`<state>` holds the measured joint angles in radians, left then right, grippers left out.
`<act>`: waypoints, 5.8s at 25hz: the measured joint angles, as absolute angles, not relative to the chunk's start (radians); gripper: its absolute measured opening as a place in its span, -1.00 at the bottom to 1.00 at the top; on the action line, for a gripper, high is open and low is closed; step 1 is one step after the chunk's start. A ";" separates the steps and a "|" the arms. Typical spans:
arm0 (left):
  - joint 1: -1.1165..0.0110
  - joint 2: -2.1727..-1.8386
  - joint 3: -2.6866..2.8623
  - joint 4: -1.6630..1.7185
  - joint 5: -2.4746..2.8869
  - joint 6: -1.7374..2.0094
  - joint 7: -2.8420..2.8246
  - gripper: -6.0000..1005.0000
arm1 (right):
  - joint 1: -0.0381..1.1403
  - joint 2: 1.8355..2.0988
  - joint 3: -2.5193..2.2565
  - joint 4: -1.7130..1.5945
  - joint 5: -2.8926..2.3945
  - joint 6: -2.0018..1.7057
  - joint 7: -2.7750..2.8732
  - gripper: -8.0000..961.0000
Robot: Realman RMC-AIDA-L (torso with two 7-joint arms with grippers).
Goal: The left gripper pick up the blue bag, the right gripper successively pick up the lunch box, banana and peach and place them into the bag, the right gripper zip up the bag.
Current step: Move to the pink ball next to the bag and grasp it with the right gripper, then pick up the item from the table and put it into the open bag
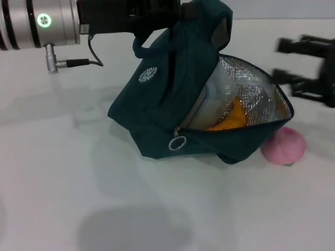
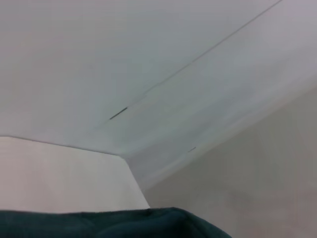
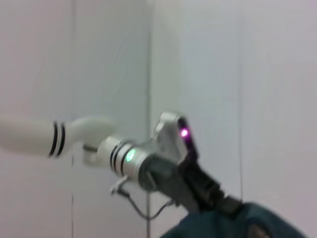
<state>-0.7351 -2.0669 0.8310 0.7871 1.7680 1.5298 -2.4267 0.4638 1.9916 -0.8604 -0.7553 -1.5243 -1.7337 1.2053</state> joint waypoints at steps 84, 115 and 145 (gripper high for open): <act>-0.725 -2.064 0.836 0.790 1.785 1.471 -2.366 -0.86 | 0.666 1.860 -0.603 -0.820 -1.944 -1.997 1.955 -0.72; -0.731 -2.065 0.830 0.787 1.784 1.482 -2.371 -0.86 | 0.678 2.005 -0.983 -0.785 -1.881 -1.558 1.748 -0.81; -0.718 -2.055 0.828 0.785 1.785 1.472 -2.370 -0.86 | 0.329 1.936 -0.569 -0.857 -1.786 -1.740 1.480 0.70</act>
